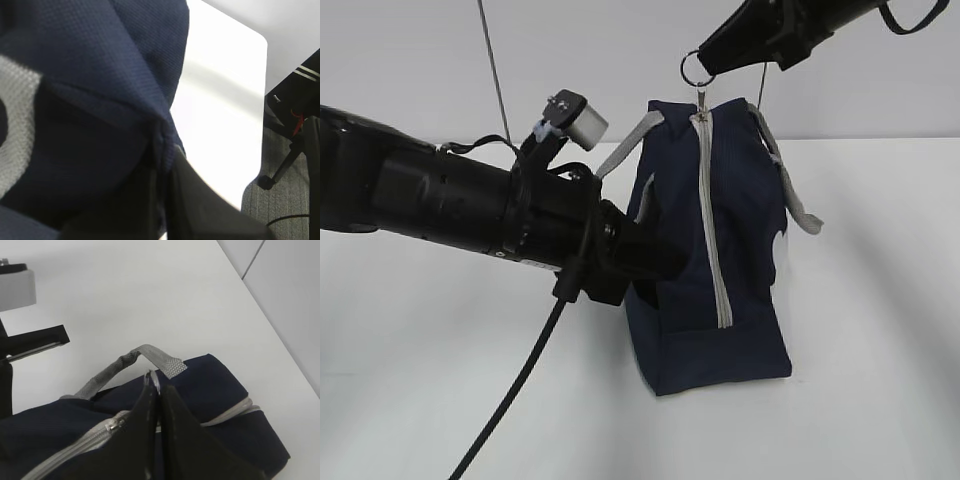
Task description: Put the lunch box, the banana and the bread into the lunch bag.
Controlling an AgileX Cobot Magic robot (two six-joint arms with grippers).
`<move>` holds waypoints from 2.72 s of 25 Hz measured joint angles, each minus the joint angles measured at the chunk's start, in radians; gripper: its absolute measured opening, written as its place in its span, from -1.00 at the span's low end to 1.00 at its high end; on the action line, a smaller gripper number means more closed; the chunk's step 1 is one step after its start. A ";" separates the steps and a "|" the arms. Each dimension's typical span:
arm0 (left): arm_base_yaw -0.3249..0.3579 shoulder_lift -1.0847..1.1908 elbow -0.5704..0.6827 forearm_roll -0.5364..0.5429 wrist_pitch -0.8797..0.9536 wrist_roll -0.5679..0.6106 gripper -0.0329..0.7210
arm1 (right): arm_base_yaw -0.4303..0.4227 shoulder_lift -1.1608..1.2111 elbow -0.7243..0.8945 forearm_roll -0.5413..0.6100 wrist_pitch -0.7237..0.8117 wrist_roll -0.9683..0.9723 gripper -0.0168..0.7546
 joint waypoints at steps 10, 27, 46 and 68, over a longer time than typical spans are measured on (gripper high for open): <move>0.000 0.000 0.000 0.020 0.015 -0.001 -0.90 | -0.059 0.100 -0.064 0.028 -0.002 0.002 -1.00; 0.000 0.000 0.000 0.114 0.101 -0.059 -0.90 | -0.063 0.304 -0.278 0.068 -0.027 0.011 -1.00; 0.013 0.000 -0.001 0.175 0.149 -0.209 -0.89 | -0.070 0.431 -0.391 0.102 0.031 0.038 -1.00; 0.175 -0.123 -0.167 0.295 -0.054 -1.115 0.17 | -0.071 0.431 -0.426 0.109 0.184 0.026 -1.00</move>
